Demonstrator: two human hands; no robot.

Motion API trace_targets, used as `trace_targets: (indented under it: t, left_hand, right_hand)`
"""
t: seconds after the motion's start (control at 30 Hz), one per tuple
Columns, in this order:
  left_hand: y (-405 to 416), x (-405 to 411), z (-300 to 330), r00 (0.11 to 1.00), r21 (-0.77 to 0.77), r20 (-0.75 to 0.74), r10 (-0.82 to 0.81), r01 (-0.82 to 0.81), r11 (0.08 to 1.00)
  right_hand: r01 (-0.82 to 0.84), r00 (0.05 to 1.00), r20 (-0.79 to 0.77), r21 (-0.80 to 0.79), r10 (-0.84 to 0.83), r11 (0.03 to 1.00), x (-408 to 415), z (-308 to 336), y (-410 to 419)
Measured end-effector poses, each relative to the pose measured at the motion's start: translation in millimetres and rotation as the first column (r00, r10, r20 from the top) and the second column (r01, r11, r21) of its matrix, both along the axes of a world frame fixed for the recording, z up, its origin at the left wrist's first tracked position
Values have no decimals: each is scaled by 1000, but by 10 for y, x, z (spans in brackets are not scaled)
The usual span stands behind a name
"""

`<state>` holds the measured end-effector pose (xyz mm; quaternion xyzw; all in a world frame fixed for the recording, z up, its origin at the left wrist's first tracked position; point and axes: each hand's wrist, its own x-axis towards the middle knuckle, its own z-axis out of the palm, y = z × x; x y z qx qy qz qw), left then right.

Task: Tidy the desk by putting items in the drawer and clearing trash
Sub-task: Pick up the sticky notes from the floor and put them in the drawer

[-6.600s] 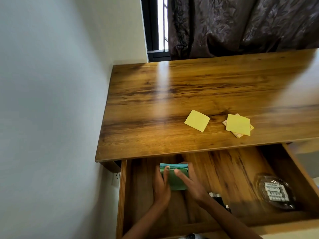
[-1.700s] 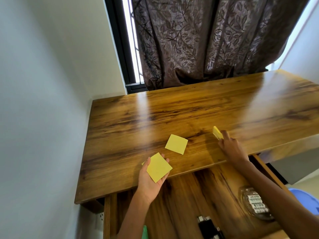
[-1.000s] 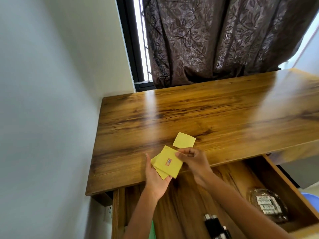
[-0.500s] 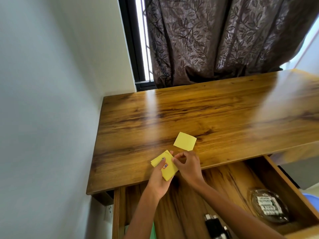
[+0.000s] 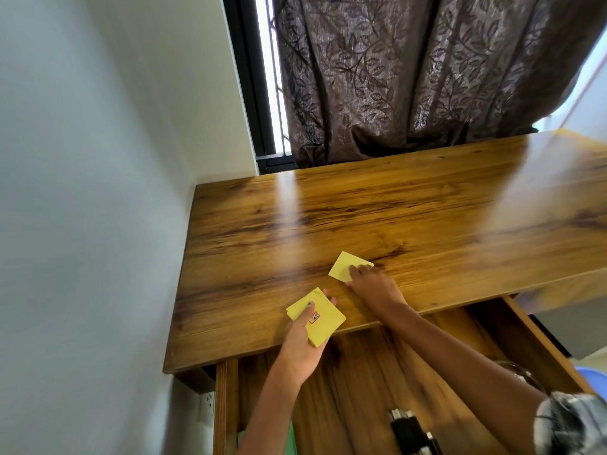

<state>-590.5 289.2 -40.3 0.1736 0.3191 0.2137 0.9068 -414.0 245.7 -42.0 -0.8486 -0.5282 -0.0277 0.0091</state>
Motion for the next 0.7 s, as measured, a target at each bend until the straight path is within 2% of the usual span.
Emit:
trace_targets:
  t: [0.07, 0.13, 0.3, 0.4, 0.53, 0.7]
  left_hand:
    - [-3, 3, -2, 1000, 1, 0, -3, 3, 1000]
    - [-3, 10, 1, 1000, -8, 8, 4, -4, 1000]
    - [-8, 21, 14, 1000, -10, 10, 25, -25, 1000]
    - [-25, 57, 4, 998, -15, -20, 61, -61, 998]
    - [-53, 52, 16, 999, 41, 33, 41, -42, 998]
    - [-106, -7, 33, 999, 106, 39, 9, -13, 994]
  right_hand:
    - [-80, 993, 86, -32, 82, 996, -24, -6, -22]
    - [-121, 989, 80, -13, 122, 993, -46, 36, -85]
    - [-5, 994, -108, 197, 26, 980, -301, 262, -275]
    - [-54, 972, -208, 261, 111, 964, -658, 345, -397]
    - [-198, 978, -34, 191, 208, 961, -1128, 428, -487]
    - [-183, 978, -60, 198, 199, 963, -1284, 410, -471]
